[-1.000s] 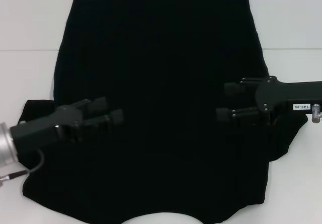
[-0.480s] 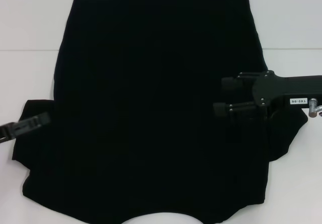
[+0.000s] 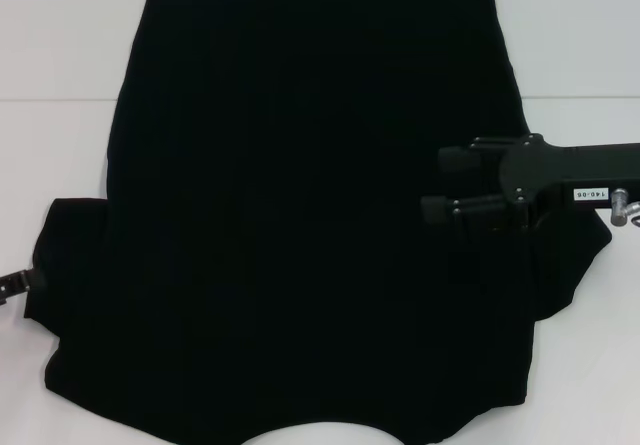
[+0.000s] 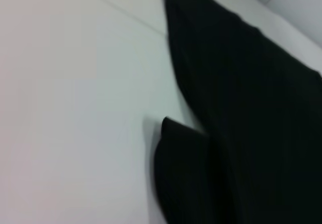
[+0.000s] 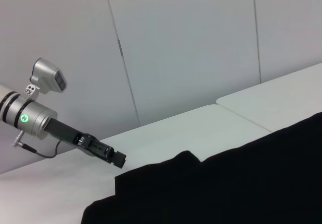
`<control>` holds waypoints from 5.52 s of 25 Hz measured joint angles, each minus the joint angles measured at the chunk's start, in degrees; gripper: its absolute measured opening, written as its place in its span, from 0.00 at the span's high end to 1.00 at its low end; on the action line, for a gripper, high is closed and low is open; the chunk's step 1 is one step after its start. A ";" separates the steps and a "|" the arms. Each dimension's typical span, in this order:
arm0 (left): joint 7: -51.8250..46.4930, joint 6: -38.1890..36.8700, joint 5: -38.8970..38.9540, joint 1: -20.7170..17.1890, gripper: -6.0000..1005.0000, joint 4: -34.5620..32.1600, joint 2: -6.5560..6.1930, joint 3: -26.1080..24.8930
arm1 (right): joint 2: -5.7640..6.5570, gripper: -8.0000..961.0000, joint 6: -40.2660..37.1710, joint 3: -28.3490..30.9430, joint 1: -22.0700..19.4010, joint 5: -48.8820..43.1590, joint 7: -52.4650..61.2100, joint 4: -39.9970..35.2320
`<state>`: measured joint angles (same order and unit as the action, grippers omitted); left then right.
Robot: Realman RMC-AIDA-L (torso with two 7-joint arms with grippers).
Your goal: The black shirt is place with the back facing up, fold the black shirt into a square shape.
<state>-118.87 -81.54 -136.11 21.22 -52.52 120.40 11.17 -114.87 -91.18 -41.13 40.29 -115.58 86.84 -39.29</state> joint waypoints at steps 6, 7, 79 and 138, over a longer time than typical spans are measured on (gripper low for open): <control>-2.76 -0.60 -4.03 1.33 0.17 -0.90 -0.52 0.31 | 0.00 0.08 0.04 0.01 0.17 0.01 0.15 0.00; -3.46 -0.87 -5.15 1.70 0.17 -1.13 -0.69 0.34 | 0.00 0.08 0.04 0.03 0.16 0.01 0.17 0.00; -6.31 0.62 -9.19 3.51 1.00 -2.23 -1.50 0.65 | -0.23 0.08 0.04 1.78 0.22 0.18 0.05 -0.09; -4.79 -1.06 -5.85 2.19 1.00 -2.75 -2.20 -8.62 | 0.00 0.08 2.41 4.11 0.84 0.18 0.35 -0.09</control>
<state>-123.66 -82.59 -141.96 23.41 -55.26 118.20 2.56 -114.87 -88.77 -37.01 41.13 -115.40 87.19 -39.37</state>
